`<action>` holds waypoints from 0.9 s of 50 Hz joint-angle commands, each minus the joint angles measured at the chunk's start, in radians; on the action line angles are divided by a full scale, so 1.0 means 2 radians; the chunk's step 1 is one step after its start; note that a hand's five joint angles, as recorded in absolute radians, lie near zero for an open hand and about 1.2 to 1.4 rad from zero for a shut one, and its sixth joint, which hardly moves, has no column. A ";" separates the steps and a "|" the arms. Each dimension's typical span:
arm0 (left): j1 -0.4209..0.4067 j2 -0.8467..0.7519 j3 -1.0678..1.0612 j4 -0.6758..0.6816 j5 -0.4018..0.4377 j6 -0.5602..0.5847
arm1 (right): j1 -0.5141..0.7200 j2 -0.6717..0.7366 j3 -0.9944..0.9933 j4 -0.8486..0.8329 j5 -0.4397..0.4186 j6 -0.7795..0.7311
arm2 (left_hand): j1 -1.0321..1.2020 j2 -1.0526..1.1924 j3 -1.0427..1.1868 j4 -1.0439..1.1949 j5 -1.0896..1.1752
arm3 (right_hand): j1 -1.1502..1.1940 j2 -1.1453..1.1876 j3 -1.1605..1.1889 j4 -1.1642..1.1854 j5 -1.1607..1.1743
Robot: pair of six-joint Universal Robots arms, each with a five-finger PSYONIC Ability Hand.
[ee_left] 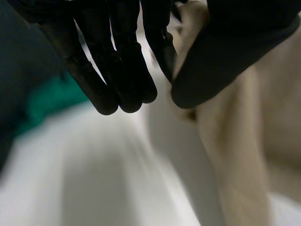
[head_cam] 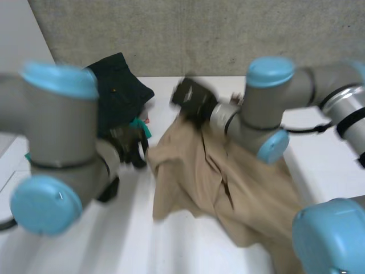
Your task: Fold the laundry.
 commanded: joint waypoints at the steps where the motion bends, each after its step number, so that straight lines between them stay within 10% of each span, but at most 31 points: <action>1: 0.038 0.013 0.172 -0.010 -0.017 0.057 | -0.041 -0.130 0.058 -0.112 0.082 0.185 | 0.176 0.102 0.108 0.101 0.103 | 0.141 0.113 0.109 0.103 0.122; 9: 0.028 -0.013 0.231 -0.021 -0.013 0.076 | -0.071 -0.293 0.248 -0.142 0.082 0.183 | 0.176 0.102 0.108 0.101 0.103 | 0.141 0.113 0.109 0.103 0.122; 15: 0.014 -0.034 0.173 -0.019 -0.001 0.074 | -0.086 -0.378 0.373 -0.145 0.071 0.170 | -0.435 -0.509 -0.503 -0.509 -0.508 | 0.141 0.113 0.109 0.103 0.122; 45: -0.035 -0.185 0.220 0.050 0.064 -0.001 | -0.045 -0.529 0.485 -0.089 0.058 0.212 | -0.435 -0.509 -0.503 -0.509 -0.508 | 0.141 0.113 0.109 0.103 0.122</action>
